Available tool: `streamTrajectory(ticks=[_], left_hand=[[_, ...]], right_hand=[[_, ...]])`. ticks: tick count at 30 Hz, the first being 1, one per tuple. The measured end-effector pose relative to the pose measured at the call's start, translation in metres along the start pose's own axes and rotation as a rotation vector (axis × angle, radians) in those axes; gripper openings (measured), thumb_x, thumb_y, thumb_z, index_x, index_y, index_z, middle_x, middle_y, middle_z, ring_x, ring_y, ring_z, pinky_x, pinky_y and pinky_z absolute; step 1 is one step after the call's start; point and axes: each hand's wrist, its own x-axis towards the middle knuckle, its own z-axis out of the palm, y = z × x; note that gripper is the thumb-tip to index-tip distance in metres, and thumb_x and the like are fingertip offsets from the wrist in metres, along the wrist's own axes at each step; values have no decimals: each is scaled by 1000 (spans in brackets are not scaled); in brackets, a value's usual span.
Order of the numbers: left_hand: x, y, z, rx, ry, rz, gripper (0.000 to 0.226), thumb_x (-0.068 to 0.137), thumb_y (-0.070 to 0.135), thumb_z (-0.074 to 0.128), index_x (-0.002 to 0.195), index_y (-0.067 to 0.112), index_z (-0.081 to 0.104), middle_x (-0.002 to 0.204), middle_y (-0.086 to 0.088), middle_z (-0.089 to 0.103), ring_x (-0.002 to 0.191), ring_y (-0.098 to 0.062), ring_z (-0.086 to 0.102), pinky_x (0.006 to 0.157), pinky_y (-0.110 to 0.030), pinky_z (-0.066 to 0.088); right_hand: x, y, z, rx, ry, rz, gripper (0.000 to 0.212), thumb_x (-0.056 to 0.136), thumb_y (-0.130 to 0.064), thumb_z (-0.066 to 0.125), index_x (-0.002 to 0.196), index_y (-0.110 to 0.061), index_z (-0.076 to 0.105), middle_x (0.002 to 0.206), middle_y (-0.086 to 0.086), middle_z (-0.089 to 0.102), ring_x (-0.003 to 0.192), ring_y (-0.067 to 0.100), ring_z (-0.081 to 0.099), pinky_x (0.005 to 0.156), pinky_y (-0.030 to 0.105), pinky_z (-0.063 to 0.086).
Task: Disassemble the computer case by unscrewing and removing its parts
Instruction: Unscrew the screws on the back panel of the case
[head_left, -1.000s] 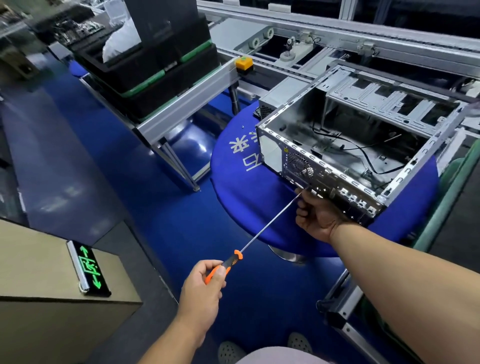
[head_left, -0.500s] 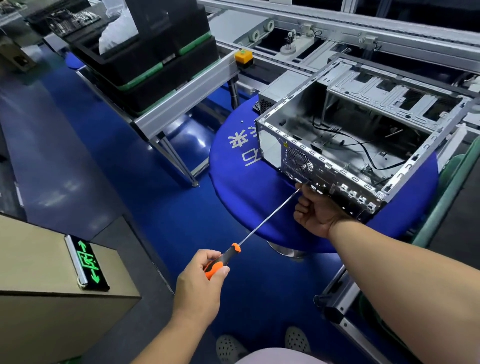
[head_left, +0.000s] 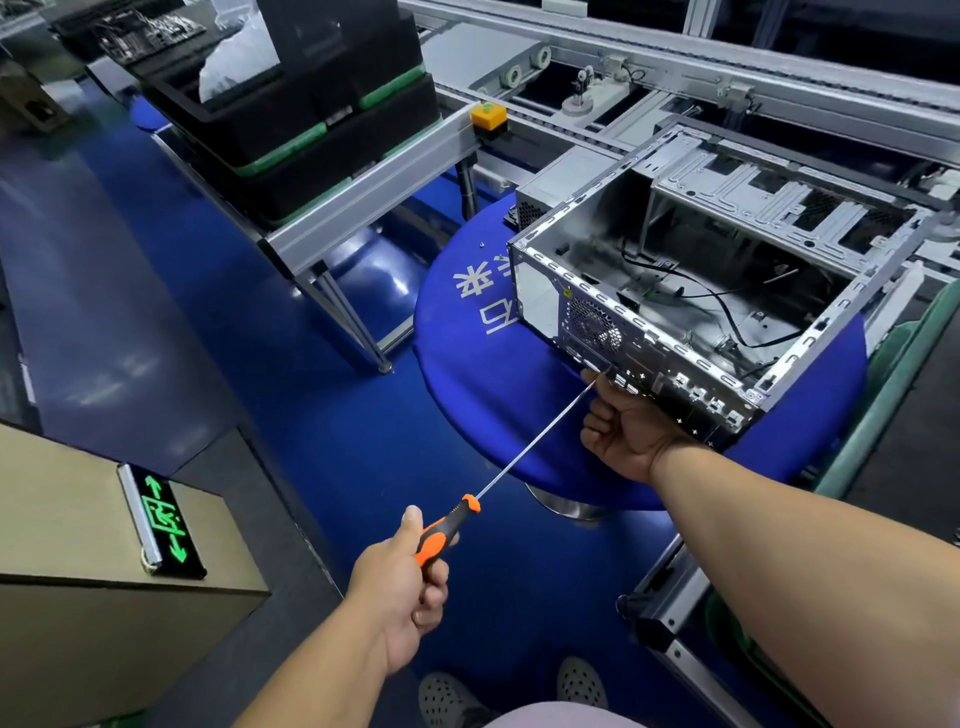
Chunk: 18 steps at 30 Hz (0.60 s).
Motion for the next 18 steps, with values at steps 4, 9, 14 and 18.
streamTrajectory(ticks=[4, 9, 14, 18], left_hand=[[0, -5, 3, 55, 12, 107, 54, 105, 58, 51, 102, 11, 77, 68, -9, 61, 48, -16, 46, 43, -26, 31], [-5, -14, 4, 467, 136, 574, 28, 94, 24, 75, 110, 38, 56, 107, 6, 65, 78, -4, 63, 69, -20, 46], [-6, -22, -6, 744, 227, 889, 55, 90, 4, 74, 104, 52, 50, 112, 20, 53, 105, 5, 55, 78, -6, 43], [-2, -23, -7, 616, 232, 816, 42, 94, 13, 73, 102, 51, 58, 100, 19, 67, 97, -1, 63, 76, -19, 45]], right_hand=[[1, 1, -1, -5, -22, -3, 12, 102, -31, 57, 102, -23, 66, 56, -6, 25, 51, 10, 23, 50, 22, 29], [2, 1, 0, -3, -7, -11, 12, 101, -31, 59, 101, -22, 66, 58, -6, 25, 53, 10, 22, 52, 22, 28], [3, 0, -1, -4, -4, -5, 13, 100, -33, 60, 101, -22, 67, 59, -6, 24, 55, 11, 20, 55, 23, 25], [3, 0, -2, -1, -7, 2, 12, 98, -33, 61, 100, -23, 67, 58, -6, 25, 54, 11, 21, 54, 23, 27]])
